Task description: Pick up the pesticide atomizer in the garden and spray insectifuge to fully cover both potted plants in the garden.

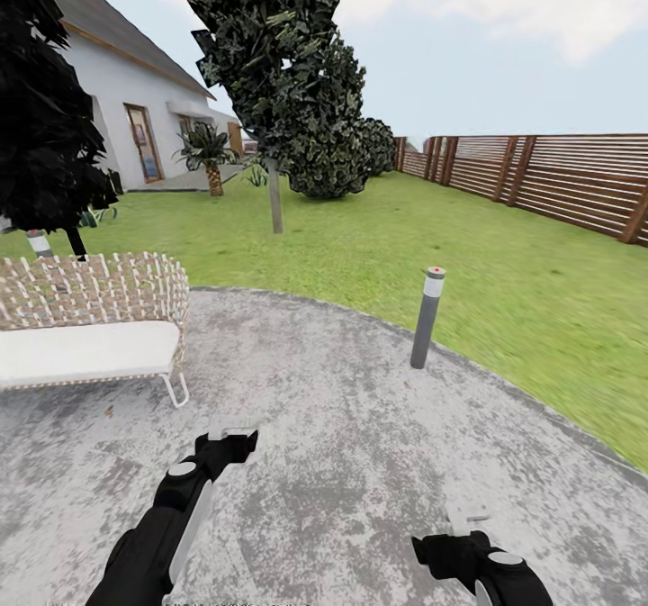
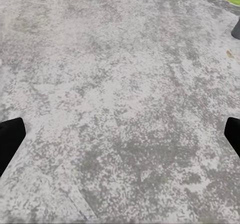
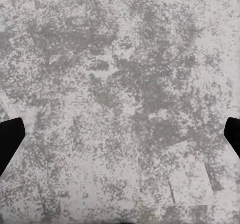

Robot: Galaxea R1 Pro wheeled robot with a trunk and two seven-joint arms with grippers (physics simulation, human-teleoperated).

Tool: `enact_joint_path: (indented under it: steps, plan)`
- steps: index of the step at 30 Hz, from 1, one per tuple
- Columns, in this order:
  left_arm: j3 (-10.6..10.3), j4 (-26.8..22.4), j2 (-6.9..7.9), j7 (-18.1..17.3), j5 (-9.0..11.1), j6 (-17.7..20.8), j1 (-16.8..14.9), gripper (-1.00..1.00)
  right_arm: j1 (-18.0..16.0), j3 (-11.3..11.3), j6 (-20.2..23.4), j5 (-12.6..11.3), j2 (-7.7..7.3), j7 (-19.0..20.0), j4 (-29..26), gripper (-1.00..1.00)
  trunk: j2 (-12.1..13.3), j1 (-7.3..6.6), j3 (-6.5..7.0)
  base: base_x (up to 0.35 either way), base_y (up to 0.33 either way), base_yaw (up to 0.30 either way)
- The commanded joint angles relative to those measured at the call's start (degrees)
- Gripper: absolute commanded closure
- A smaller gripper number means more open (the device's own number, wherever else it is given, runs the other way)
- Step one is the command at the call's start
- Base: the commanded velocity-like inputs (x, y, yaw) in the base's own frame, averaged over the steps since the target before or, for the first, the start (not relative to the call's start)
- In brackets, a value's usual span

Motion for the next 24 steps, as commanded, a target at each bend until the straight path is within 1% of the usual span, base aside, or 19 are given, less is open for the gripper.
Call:
enact_joint_path:
  steps: [1,5,12,16,24]
  plan:
    - [-0.03,-0.06,-0.02,0.02,0.02,0.31,-0.04,-1.0,-0.03,0.05,0.28,0.04,-0.06,0.02,-0.08,-1.0,-0.03,0.0,-0.11,0.006,0.0,0.201]
    - [-0.08,-0.05,-0.04,0.02,0.02,0.35,-0.04,-1.0,-0.03,0.1,0.28,0.05,0.0,-0.03,-0.08,-1.0,-0.03,0.0,-0.33,0.092,0.0,0.198]
    - [-0.09,-0.05,-0.05,0.08,0.02,0.36,-0.04,-1.0,-0.03,0.43,0.24,0.05,0.2,-0.15,-0.08,-1.0,-0.03,0.0,-0.78,0.166,-0.017,0.18]
    - [-0.1,-0.05,-0.05,0.07,0.02,0.36,-0.04,-1.0,-0.03,0.47,0.25,0.05,0.22,-0.08,-0.08,-1.0,-0.03,0.0,-1.02,0.252,-0.11,0.14]
    - [-0.1,-0.05,-0.11,0.0,0.08,0.36,-0.04,-1.0,-0.03,0.19,0.28,0.05,0.11,-0.07,-0.08,-1.0,-0.03,0.0,-1.15,0.283,-0.146,0.055]
